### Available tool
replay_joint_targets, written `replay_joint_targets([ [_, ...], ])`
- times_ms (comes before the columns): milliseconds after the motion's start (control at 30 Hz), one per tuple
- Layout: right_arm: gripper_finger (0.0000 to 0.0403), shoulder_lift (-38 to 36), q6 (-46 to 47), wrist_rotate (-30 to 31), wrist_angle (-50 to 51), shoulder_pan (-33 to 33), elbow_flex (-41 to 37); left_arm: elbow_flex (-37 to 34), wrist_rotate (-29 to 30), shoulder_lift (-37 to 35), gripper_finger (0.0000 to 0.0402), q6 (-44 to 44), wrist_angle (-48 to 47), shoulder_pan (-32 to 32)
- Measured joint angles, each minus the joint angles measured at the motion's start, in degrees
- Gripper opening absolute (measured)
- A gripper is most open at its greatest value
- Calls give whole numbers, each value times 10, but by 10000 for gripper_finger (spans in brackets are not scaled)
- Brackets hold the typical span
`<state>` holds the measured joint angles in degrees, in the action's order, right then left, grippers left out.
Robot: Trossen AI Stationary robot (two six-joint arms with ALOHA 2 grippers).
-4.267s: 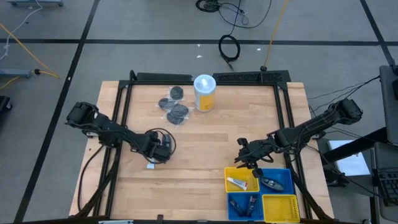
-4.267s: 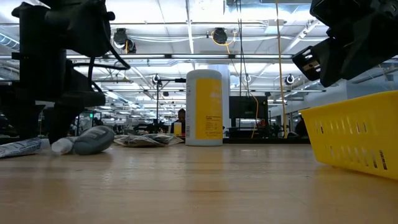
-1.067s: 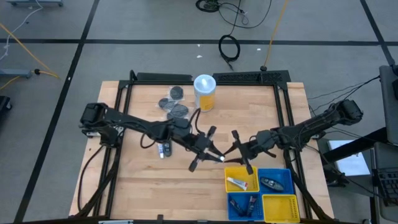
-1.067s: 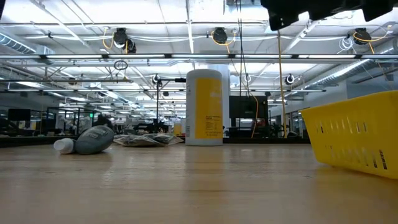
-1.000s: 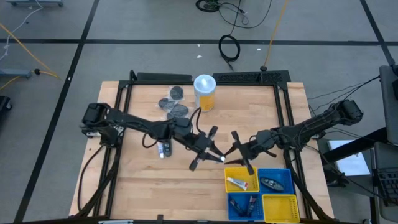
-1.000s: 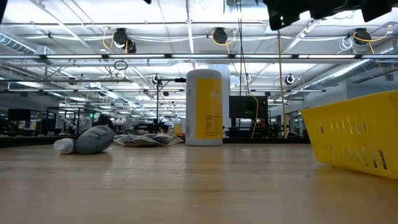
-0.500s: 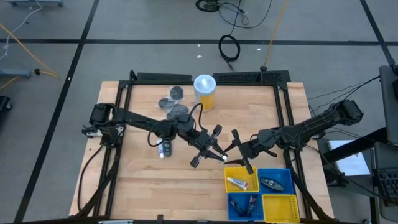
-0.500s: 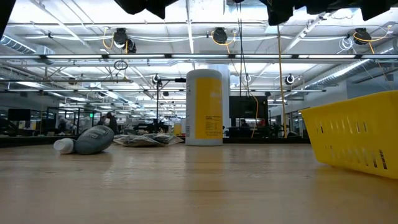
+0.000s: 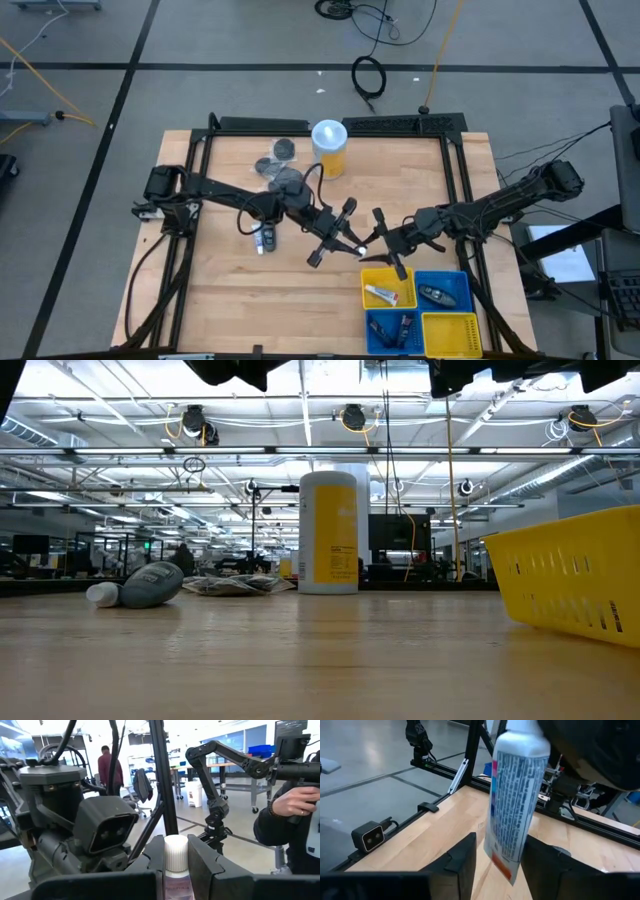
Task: Pick & Place Travel size toiletries
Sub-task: Put the toothpaste into the top yellow basket
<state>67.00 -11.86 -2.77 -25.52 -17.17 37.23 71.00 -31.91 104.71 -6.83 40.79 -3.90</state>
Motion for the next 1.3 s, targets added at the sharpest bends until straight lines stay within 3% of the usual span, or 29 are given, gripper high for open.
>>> replay_joint_targets([
  [200, 109, 0, -13, 2, 0, 0, 0, 0, 0, 0, 37, -3, 10, 0],
  [533, 11, 0, -14, 12, 4, 0, 0, 0, -3, 0, 37, -4, 13, 6],
  [800, 3, -1, -14, 13, 16, 0, 0, 0, -5, 0, 42, 2, 10, 15],
  [1167, 1, 0, -1, 8, 41, -1, 0, 0, 30, -8, 163, 10, 7, 22],
  [1300, 1, 0, 11, 8, 49, -1, 0, 0, 53, -30, 188, 30, -31, 31],
])
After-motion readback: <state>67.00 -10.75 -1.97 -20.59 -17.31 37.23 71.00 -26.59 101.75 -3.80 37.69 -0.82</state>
